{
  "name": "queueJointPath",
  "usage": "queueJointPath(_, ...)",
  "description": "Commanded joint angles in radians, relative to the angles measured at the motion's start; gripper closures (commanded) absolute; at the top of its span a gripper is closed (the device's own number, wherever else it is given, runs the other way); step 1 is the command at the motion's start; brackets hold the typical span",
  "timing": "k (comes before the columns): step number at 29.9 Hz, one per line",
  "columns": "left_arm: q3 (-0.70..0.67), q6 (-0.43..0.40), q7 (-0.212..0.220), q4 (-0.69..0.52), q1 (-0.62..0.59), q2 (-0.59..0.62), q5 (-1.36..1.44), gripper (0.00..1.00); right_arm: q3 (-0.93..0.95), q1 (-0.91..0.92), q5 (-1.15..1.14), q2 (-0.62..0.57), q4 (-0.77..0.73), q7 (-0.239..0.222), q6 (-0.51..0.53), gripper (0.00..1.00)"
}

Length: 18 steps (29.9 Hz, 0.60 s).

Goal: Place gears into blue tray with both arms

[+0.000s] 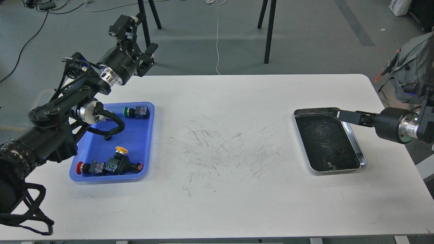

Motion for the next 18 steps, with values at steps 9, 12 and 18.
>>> queueJointPath(9, -0.008, 0.011, 0.0, 0.013, 0.011, -0.011, -0.022, 0.01, 0.003, 0.001, -0.392, 0.031, -0.125, 0.024, 0.045, 0.02)
queueJointPath(12, -0.008, 0.011, 0.0, 0.013, 0.01, -0.009, -0.03, 0.01, -0.011, -0.011, -0.426, 0.047, -0.131, 0.061, 0.047, 0.02)
queueJointPath(18, -0.008, 0.011, 0.0, 0.015, 0.01, -0.006, -0.032, 0.01, -0.049, -0.049, -0.46, 0.086, -0.174, 0.084, 0.047, 0.03)
